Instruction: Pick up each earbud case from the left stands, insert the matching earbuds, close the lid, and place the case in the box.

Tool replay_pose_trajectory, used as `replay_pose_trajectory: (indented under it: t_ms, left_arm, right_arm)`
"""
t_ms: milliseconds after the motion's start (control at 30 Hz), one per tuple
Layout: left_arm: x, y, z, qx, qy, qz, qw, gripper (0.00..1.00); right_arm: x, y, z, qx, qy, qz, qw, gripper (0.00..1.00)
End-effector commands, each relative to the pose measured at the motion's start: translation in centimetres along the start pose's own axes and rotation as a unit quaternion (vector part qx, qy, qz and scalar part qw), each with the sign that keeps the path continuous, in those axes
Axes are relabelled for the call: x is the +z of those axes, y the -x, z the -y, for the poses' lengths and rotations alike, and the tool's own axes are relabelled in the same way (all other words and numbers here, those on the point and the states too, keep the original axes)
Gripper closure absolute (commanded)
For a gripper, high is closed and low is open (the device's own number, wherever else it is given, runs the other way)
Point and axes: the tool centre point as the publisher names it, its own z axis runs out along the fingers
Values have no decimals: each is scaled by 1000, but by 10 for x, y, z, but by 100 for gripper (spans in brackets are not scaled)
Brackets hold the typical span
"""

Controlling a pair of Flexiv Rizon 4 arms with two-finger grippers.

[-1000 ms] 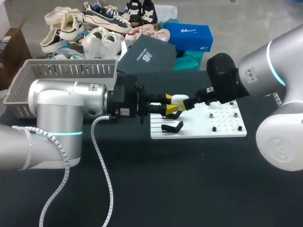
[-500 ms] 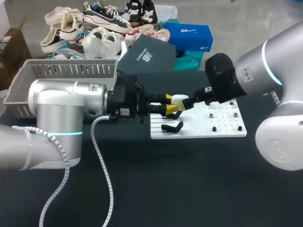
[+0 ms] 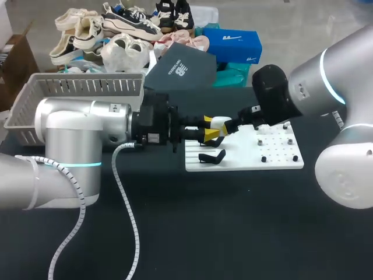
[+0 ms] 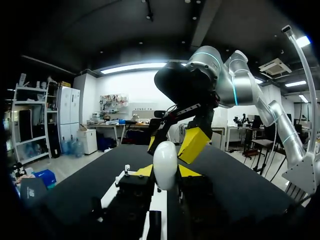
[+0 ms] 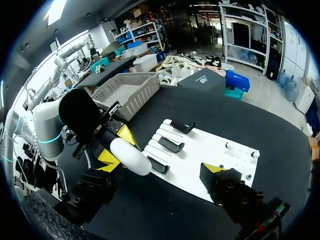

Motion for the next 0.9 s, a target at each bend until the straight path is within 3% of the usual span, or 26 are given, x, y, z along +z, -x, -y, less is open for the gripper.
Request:
replay_pose_trajectory:
  t_ms: [33, 533, 633, 800, 900]
  left_arm:
    - [1, -1, 1, 1, 1, 1, 1000, 100]
    - [1, -1, 1, 1, 1, 1, 1000, 100]
    - [1, -1, 1, 1, 1, 1, 1000, 100]
    - [1, -1, 1, 1, 1, 1, 1000, 100]
    - [1, -1, 1, 1, 1, 1, 1000, 100]
  right_arm:
    - [1, 1, -2, 2, -31, 2, 1000, 0]
    - [-14, 18, -1, 2, -40, 26, 999, 0]
    - [-24, 27, 5, -15, -70, 37, 997, 0]
    - [-39, 34, 39, -48, -179, 41, 982, 0]
    - [-41, 31, 65, -51, -236, 21, 970, 0]
